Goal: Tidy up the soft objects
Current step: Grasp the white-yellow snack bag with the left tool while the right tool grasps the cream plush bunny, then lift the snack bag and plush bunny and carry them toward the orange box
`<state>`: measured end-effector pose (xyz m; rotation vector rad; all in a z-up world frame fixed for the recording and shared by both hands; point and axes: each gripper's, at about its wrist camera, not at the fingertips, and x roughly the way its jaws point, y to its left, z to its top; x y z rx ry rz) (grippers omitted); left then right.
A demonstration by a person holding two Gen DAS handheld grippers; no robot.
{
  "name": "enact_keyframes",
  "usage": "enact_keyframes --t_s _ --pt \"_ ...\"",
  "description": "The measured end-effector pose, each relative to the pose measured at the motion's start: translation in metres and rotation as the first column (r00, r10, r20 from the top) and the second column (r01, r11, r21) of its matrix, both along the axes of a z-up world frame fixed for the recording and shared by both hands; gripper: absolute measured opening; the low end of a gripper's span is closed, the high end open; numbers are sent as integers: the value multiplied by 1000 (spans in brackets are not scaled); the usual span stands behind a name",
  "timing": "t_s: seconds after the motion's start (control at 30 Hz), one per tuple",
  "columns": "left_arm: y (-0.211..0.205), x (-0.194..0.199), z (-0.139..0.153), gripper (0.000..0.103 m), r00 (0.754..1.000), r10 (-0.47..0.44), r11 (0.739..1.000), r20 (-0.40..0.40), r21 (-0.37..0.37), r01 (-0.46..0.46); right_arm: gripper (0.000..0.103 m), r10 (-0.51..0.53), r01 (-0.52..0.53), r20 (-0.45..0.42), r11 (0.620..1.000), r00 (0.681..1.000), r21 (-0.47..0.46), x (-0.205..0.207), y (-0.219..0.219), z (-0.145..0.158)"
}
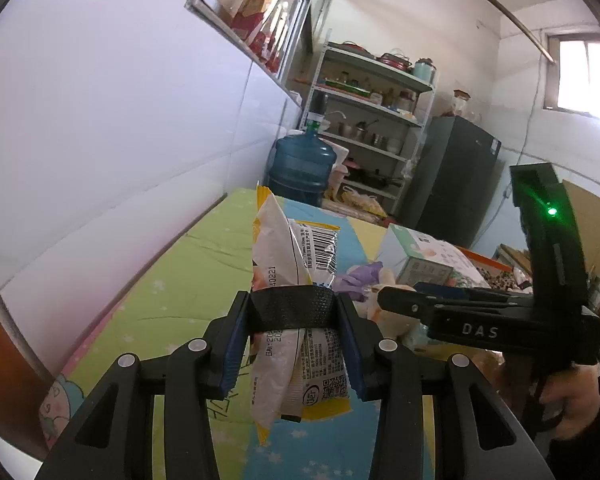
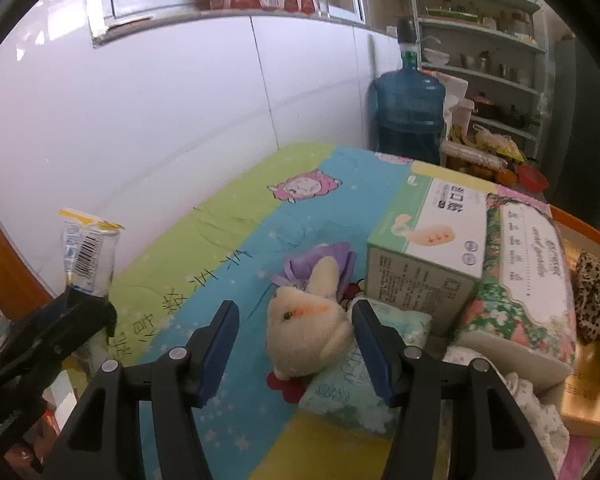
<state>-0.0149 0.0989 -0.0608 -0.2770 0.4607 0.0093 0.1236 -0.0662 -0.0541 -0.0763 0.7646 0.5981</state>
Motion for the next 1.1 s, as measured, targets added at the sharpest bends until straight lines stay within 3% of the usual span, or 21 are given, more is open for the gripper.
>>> enact_keyframes --t_s 0.13,0.23,0.37,0.87,1.1 --pt "5 3 -5 43 1000 -5 1000 -4 -23 5 58 -5 4 -10 998 1000 -70 5 15 -10" --pt "9 5 -8 43 1000 -8 999 -8 -35 8 41 -11 12 6 992 1000 -123 6 26 -16" --pt "11 5 -12 43 1000 -8 999 -14 -46 7 40 -15 18 22 992 1000 -128 4 28 -19" --pt "2 4 -5 43 999 -38 999 12 -36 39 39 17 -16 81 1000 997 -16 -32 1 11" --pt "-19 1 10 43 995 -95 995 43 -25 96 39 -1 -3 133 1000 991 25 -57 -29 37"
